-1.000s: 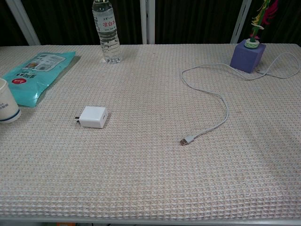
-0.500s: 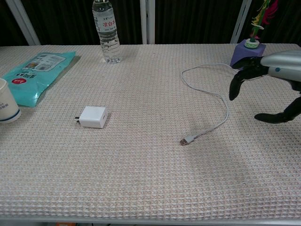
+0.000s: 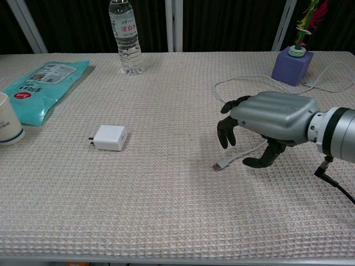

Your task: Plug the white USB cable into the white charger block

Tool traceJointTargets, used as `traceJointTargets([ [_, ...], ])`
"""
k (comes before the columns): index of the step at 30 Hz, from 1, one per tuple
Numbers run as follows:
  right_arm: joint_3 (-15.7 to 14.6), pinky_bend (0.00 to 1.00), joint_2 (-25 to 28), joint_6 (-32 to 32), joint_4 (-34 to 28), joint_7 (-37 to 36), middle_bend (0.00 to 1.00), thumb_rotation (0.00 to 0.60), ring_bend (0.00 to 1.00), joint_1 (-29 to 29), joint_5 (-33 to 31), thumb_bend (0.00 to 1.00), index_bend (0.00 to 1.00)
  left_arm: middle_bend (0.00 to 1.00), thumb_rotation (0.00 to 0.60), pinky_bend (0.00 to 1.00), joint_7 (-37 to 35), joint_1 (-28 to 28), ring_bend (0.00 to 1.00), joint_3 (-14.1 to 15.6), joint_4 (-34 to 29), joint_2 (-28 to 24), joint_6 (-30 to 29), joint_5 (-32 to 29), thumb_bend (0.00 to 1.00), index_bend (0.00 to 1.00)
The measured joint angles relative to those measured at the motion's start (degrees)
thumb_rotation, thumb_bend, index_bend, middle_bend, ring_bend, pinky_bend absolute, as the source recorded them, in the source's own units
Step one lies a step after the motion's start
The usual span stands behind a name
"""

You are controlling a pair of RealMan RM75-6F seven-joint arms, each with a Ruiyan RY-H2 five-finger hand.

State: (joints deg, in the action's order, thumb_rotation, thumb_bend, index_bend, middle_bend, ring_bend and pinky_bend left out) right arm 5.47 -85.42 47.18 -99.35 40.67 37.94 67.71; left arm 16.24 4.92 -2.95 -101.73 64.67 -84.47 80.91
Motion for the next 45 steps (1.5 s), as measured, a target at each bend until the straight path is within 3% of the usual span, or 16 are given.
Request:
traceJointTargets([
  [8, -1.2, 0.12, -4.5, 1.0, 3.1, 3.4, 0.42, 0.600, 0.12, 3.2, -3.9, 0.27, 0.41, 0.18, 0.600, 0.00, -0.9, -0.1, 0.02, 0.1, 0.7, 0.0, 0.2, -0.4, 0.18, 0.21],
  [31, -4.0, 0.13, -5.7, 5.0, 3.3, 4.3, 0.48, 0.600, 0.18, 5.3, -6.1, 0.29, 0.48, 0.18, 0.600, 0.00, -2.7, 0.0, 0.02, 0.2, 2.5, 0.7, 0.7, -0.7, 0.18, 0.21],
  [45, -4.2, 0.17, -6.4, 7.7, 3.8, 3.8, 0.55, 0.600, 0.25, 5.4, -6.2, 0.33, 0.58, 0.18, 0.600, 0.00, -2.7, 0.3, 0.02, 0.0, 2.8, 0.6, 1.0, -0.6, 0.18, 0.21],
])
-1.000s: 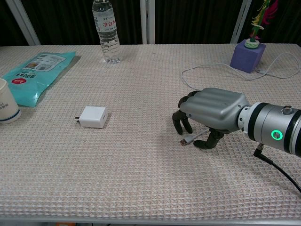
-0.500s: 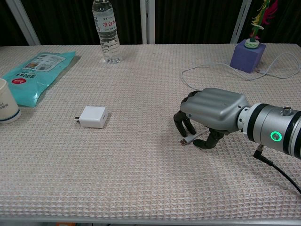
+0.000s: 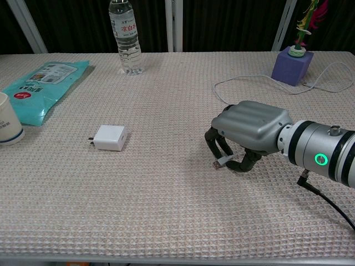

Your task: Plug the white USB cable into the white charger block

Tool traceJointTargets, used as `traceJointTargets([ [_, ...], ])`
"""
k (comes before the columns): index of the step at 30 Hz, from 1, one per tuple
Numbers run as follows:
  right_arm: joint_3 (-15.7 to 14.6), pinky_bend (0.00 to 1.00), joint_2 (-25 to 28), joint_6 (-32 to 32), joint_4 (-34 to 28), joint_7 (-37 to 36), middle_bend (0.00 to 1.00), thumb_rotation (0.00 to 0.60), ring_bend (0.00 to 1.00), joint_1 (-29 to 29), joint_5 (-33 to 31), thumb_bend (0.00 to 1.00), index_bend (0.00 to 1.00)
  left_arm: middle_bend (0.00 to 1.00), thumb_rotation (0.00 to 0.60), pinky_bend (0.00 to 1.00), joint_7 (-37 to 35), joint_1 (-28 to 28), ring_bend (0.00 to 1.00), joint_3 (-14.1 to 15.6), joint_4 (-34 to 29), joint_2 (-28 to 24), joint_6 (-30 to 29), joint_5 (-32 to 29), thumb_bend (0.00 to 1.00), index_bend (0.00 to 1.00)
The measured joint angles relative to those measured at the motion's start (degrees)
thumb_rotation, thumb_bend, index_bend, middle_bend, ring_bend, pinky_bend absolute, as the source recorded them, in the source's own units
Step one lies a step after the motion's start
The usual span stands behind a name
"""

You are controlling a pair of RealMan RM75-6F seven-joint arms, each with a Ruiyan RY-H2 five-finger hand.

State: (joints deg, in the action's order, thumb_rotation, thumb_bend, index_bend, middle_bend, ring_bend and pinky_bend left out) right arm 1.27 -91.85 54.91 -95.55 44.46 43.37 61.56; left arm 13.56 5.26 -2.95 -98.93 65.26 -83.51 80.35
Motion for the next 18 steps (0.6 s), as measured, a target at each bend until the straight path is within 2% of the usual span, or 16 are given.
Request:
traceJointTargets([
  [8, 1.9, 0.18, 4.2, 3.6, -2.3, -2.9, 0.55, 0.600, 0.25, -1.2, 0.7, 0.33, 0.58, 0.18, 0.600, 0.00, 2.2, 3.7, 0.02, -1.4, -2.3, -1.6, 2.6, 2.0, 0.17, 0.21],
  [14, 4.9, 0.18, 10.2, 6.2, -5.5, -7.9, 0.54, 0.600, 0.25, -2.6, 0.7, 0.33, 0.58, 0.18, 0.600, 0.00, 3.3, 10.2, 0.02, -3.4, -4.4, -2.0, 9.7, 3.6, 0.17, 0.21],
  [18, 6.8, 0.18, 14.7, 7.5, -8.2, -10.2, 0.54, 0.600, 0.25, -3.4, 0.5, 0.33, 0.58, 0.18, 0.600, 0.00, 5.2, 16.1, 0.02, -4.9, -5.0, -0.3, 17.1, 3.0, 0.17, 0.22],
])
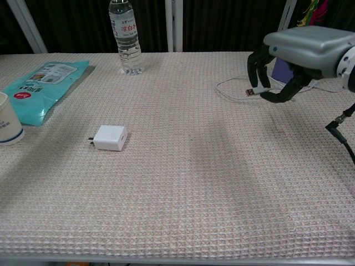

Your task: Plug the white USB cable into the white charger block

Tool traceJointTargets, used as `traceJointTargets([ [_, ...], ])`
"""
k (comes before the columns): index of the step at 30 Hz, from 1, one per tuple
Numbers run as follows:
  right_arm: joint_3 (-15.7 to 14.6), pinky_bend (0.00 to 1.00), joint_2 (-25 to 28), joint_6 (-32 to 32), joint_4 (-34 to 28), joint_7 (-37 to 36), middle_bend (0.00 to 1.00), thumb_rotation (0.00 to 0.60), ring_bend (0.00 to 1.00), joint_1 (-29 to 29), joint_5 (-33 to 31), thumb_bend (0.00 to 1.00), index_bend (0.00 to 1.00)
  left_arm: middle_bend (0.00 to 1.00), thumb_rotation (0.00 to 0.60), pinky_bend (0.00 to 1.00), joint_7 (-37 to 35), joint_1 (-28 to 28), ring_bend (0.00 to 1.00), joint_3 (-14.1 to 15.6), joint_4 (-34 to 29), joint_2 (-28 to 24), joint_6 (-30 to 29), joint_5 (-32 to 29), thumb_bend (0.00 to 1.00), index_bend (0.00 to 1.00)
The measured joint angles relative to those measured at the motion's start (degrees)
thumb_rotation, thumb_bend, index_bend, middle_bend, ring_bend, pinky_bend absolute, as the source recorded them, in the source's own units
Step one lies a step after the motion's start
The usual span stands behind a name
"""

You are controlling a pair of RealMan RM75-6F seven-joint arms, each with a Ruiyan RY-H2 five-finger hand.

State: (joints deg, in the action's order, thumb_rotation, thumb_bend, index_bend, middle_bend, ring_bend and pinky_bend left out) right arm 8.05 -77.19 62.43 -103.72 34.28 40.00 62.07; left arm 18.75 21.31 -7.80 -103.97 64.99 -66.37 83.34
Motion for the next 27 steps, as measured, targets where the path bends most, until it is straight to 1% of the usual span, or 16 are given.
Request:
traceJointTargets([
  [3, 1.0, 0.18, 3.1, 0.9, -2.0, -1.2, 0.53, 0.600, 0.25, -0.6, -0.1, 0.33, 0.58, 0.21, 0.600, 0.01, 1.8, 4.4, 0.03, -0.9, 0.5, 3.1, 6.0, -2.5, 0.18, 0.24],
  [6, 1.4, 0.18, 5.2, 1.7, -3.3, -2.4, 0.53, 0.600, 0.25, -1.4, -0.1, 0.33, 0.58, 0.26, 0.600, 0.07, 3.8, 8.0, 0.06, -1.7, 2.0, 7.8, 10.2, -6.9, 0.24, 0.29],
  [8, 1.5, 0.18, 6.0, 2.0, -3.6, -3.3, 0.53, 0.600, 0.25, -1.9, 0.0, 0.33, 0.58, 0.27, 0.600, 0.09, 4.9, 9.8, 0.07, -2.1, 3.3, 10.9, 11.7, -10.0, 0.25, 0.30],
  [12, 1.3, 0.18, 6.7, 2.0, -3.5, -4.5, 0.53, 0.600, 0.25, -2.3, 0.2, 0.33, 0.57, 0.27, 0.600, 0.09, 8.6, 13.5, 0.07, -2.5, 6.9, 16.6, 14.4, -17.4, 0.26, 0.30],
  [15, 1.2, 0.18, 6.8, 1.9, -3.2, -5.5, 0.53, 0.600, 0.25, -2.6, 0.6, 0.33, 0.57, 0.28, 0.600, 0.10, 12.1, 15.2, 0.08, -2.3, 8.9, 19.5, 14.7, -21.2, 0.26, 0.30],
  [18, 1.0, 0.18, 6.8, 1.5, -2.5, -6.3, 0.52, 0.600, 0.25, -2.7, 0.8, 0.33, 0.57, 0.28, 0.600, 0.10, 16.0, 16.6, 0.09, -1.6, 10.3, 22.3, 13.9, -24.8, 0.26, 0.31],
  [22, 0.8, 0.18, 6.5, 1.0, -1.9, -7.1, 0.52, 0.600, 0.25, -2.7, 0.9, 0.33, 0.57, 0.30, 0.600, 0.10, 18.7, 17.4, 0.10, -0.2, 11.2, 24.1, 11.9, -26.6, 0.26, 0.33],
  [27, 0.6, 0.18, 6.2, 0.6, -1.3, -7.7, 0.52, 0.600, 0.25, -2.8, 0.9, 0.33, 0.57, 0.31, 0.600, 0.10, 20.0, 17.8, 0.11, 0.8, 12.2, 25.9, 9.8, -28.1, 0.26, 0.33],
])
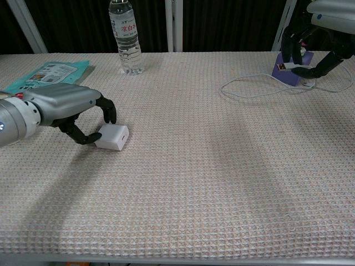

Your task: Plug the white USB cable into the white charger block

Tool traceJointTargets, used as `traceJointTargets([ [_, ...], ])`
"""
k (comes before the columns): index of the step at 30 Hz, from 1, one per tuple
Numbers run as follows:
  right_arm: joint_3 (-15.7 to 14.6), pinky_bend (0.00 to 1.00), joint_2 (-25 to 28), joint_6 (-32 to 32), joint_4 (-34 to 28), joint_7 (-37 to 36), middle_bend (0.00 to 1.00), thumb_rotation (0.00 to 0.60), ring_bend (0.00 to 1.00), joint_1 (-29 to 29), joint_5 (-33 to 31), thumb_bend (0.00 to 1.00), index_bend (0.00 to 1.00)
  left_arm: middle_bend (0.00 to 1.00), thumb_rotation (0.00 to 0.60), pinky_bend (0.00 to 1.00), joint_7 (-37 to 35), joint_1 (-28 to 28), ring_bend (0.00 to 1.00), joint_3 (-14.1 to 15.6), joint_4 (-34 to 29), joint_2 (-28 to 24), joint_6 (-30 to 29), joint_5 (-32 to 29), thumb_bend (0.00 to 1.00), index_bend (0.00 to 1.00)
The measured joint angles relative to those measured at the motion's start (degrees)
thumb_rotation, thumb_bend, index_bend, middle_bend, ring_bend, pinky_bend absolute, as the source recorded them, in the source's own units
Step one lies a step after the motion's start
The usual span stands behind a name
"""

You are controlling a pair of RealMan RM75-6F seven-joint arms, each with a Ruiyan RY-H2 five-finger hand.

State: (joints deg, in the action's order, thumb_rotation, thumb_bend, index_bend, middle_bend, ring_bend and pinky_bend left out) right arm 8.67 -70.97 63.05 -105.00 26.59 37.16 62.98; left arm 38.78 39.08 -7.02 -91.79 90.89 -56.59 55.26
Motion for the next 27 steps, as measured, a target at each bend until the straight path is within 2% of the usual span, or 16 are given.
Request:
traceJointTargets([
  [13, -0.2, 0.18, 0.0, -0.1, 0.5, -0.9, 0.52, 0.600, 0.25, -0.5, -0.2, 0.33, 0.57, 0.31, 0.600, 0.10, -1.0, -1.2, 0.11, 1.0, -3.4, -1.3, -5.0, 0.2, 0.24, 0.33],
  [27, -0.4, 0.18, 0.0, -0.5, 1.3, -2.0, 0.52, 0.600, 0.25, -0.9, -0.3, 0.33, 0.57, 0.30, 0.598, 0.11, -0.2, 0.8, 0.11, 0.3, -1.6, 1.4, -3.7, -4.4, 0.23, 0.31],
])
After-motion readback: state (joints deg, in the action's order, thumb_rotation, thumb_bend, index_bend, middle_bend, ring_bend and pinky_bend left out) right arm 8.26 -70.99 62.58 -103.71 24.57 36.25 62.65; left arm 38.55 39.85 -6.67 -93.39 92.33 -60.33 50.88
